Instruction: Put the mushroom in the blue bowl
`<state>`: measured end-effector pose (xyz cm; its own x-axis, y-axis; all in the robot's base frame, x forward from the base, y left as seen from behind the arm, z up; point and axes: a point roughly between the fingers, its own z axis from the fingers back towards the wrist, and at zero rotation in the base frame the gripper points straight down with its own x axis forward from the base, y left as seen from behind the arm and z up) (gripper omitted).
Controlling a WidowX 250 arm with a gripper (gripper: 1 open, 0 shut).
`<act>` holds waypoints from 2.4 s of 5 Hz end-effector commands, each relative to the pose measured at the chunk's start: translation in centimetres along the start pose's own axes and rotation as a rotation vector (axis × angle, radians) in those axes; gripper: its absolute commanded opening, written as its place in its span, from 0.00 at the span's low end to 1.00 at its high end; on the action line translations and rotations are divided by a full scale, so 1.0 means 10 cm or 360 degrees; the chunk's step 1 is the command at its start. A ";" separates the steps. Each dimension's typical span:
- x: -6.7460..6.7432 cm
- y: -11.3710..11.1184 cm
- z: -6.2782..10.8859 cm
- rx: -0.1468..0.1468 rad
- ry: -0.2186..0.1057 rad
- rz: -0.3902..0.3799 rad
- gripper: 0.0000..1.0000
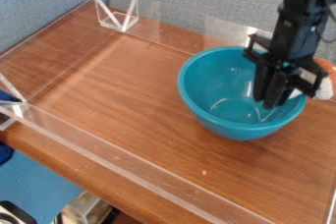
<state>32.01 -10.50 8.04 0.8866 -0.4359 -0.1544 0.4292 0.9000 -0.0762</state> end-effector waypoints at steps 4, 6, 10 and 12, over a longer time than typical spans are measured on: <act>0.31 -0.23 -0.04 0.0020 -0.0058 0.0027 1.00; 0.36 0.06 0.06 0.0064 -0.0027 -0.0220 1.00; 0.35 0.17 0.01 0.0035 -0.0016 -0.0058 0.00; 0.17 0.43 -0.06 0.0048 -0.0010 -0.0056 0.00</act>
<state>34.57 -7.54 3.78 0.8580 -0.4595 -0.2297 0.4551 0.8873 -0.0751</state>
